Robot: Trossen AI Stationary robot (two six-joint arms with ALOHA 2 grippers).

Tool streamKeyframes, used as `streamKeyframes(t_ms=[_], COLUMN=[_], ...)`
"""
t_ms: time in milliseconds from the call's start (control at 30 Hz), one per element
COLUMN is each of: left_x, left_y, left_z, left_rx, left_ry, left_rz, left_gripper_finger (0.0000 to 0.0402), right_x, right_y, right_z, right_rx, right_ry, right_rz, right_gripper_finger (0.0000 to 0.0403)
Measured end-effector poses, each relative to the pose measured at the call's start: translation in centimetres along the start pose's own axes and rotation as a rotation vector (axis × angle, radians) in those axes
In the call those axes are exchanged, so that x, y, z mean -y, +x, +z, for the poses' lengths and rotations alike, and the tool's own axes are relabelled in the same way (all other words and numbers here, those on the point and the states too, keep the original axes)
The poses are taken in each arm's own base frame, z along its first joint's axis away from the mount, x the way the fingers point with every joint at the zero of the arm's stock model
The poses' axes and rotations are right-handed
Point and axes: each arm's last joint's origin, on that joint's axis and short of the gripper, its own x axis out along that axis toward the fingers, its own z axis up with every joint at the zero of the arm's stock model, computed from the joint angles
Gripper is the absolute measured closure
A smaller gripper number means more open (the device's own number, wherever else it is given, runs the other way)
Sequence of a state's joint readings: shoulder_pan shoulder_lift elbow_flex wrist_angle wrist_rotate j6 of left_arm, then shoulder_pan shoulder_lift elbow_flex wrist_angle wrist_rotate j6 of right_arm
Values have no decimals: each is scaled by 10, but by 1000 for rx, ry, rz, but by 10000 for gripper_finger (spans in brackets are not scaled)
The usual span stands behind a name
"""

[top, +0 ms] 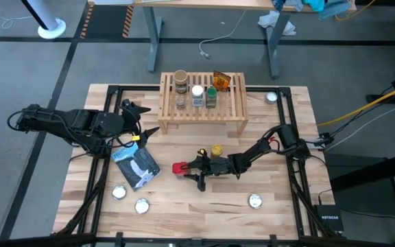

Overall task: Shelf spices
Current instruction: Remove the red seasoning can from the shelf, then remove the brown seasoning bag from the shelf

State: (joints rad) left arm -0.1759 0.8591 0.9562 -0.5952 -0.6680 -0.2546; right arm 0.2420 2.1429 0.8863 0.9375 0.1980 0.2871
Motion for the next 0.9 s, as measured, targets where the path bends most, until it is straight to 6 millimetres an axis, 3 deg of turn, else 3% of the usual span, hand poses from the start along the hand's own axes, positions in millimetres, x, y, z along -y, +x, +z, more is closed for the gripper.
streamKeyframes(t_ms=[467, 900], left_x=[0, 0], left_y=[0, 0], left_z=[0, 0], left_rx=[0, 0], left_ry=[0, 0], left_rz=[0, 0], left_gripper_finger=[8, 8], right_x=[0, -6], right_y=[0, -7], right_z=[2, 24], right_rx=[15, 97], right_ry=[0, 14], right_rz=[5, 47], right_gripper_finger=[12, 27])
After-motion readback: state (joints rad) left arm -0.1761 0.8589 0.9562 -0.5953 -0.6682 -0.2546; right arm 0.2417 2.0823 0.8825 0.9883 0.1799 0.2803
